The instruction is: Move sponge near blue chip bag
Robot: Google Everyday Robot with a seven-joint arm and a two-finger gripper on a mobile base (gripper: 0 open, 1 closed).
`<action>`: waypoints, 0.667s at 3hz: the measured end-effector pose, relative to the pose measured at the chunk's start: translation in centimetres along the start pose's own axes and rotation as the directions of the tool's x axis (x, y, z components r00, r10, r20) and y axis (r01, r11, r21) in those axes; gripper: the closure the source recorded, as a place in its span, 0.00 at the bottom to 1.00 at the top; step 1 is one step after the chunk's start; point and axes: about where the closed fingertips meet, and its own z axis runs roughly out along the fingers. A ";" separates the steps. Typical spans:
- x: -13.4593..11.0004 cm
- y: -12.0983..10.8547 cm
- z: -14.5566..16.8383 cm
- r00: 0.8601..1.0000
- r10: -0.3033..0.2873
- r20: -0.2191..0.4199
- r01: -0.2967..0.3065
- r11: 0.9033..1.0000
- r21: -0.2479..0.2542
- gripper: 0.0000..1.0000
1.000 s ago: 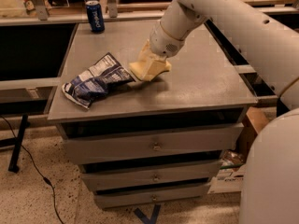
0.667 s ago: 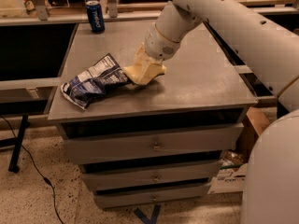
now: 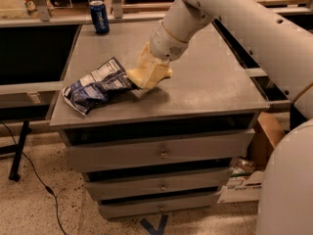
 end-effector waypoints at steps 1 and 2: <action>0.0 0.0 0.3 1.000 0.000 0.001 0.000 1.000 -0.003 0.13; -0.1 0.0 0.5 1.000 -0.001 0.002 0.001 1.000 -0.006 0.00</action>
Offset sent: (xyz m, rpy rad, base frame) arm 0.0002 0.0015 -0.0018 -0.0004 0.0021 0.0017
